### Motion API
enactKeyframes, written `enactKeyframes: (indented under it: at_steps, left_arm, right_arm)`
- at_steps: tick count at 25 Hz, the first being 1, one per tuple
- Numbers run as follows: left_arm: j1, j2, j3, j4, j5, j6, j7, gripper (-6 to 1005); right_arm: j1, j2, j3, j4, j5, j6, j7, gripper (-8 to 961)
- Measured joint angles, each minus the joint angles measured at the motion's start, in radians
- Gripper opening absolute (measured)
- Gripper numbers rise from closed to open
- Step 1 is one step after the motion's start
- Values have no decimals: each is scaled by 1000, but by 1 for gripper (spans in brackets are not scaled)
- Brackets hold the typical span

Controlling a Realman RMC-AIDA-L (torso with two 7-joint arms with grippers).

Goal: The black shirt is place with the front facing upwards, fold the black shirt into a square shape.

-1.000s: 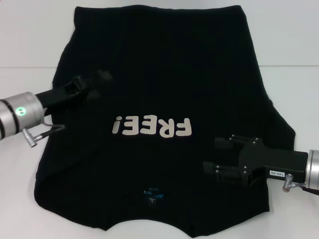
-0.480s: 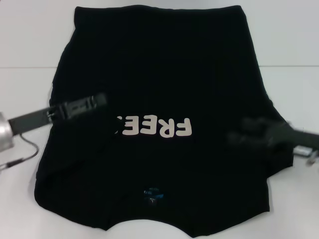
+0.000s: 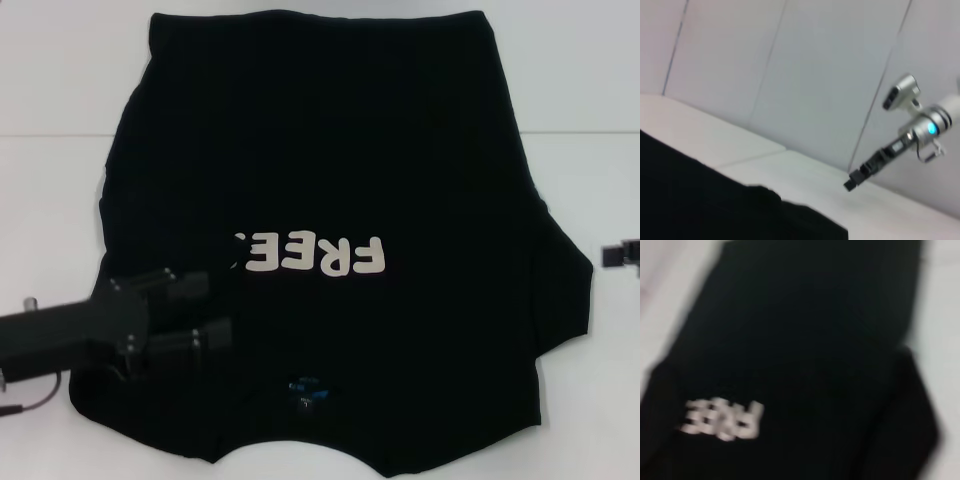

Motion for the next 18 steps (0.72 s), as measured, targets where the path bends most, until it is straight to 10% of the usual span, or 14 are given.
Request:
enactKeyframes:
  at_steps: [7, 18]
  left_arm:
    - [7, -9, 88, 32, 3, -65, 12, 805]
    - [11, -16, 90, 43, 3, -70, 19, 806]
  right_arm:
    - [87, 10, 59, -11, -292, -68, 146, 816]
    - [143, 14, 53, 151, -299, 74, 134, 816]
